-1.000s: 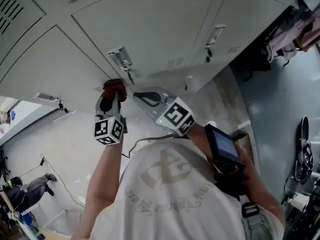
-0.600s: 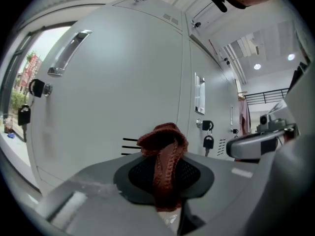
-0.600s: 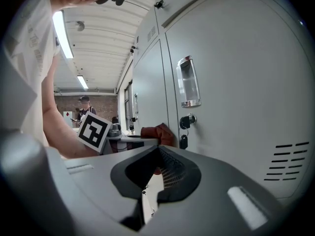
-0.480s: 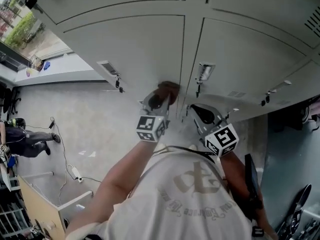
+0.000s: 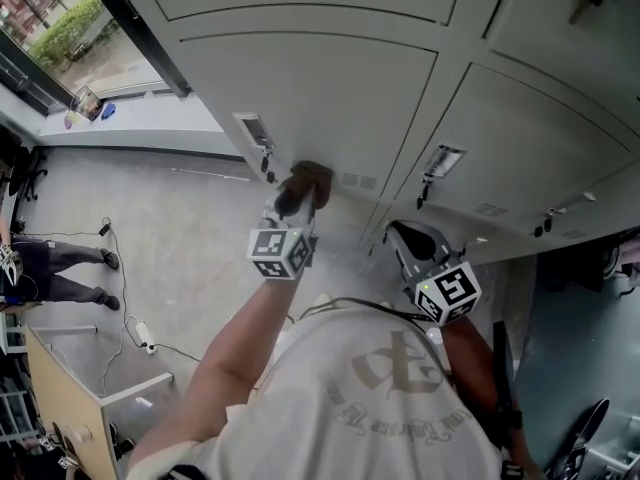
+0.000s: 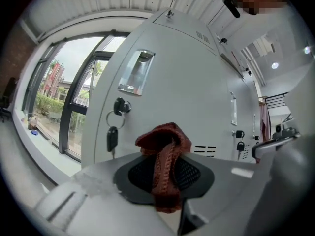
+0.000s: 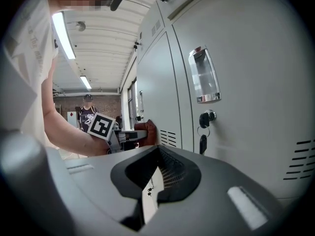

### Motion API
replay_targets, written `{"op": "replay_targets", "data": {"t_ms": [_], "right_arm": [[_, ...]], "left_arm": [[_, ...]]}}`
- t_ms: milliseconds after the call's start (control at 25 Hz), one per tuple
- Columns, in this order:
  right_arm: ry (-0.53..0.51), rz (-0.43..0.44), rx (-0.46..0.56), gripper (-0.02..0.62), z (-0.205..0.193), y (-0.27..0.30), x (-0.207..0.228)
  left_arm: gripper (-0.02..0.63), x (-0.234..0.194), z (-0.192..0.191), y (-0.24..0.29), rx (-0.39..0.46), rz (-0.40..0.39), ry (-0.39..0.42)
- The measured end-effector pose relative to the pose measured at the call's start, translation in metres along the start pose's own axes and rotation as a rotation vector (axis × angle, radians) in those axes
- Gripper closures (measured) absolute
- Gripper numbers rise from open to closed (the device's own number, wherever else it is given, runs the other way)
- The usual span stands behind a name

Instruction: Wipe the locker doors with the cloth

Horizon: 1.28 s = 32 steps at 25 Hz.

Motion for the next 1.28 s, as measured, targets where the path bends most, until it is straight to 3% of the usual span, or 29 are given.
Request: {"op": "replay_targets", "data": {"t_ms": [240,680,1080,1200,1280], "right_arm": [[-0.003,0.008,-0.013,0.588,0.003,0.007,-0.010],[0.007,0.012,-0.033,0.588,0.003,0.015,-0.021],[0.010,0.031,-0.030,0.588,0.003,0.021,-0.031],[0.005,0.039,-0.025,0.588,0.003,0.022,-0.034],[0.000,0.040,-0.017,0.588,0.003,0.022,-0.035]], "left_arm": [[0.520,-0.035,0.006,-0.011,0.023,0.062,-0.023],[0.522,-0.092,0.022,-0.029,0.038,0.183,0.032],[0.523,-0.084,0.084,-0.039,0.147,0.101,0.171],[0.522,-0.080,0.094,-0.042,0.160,0.115,0.221],[0.523,-0.085,0.102,-0.049,0.198,0.163,0.209]]}}
Point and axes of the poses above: the fingertips, and each gripper's own axes: y forward along the fingers, x to its right, z out of its top, the point moved 6 cm from there along -y, backward along the fingers, and after that the axes turned 9 degrees about -y, right-handed, at the moved point
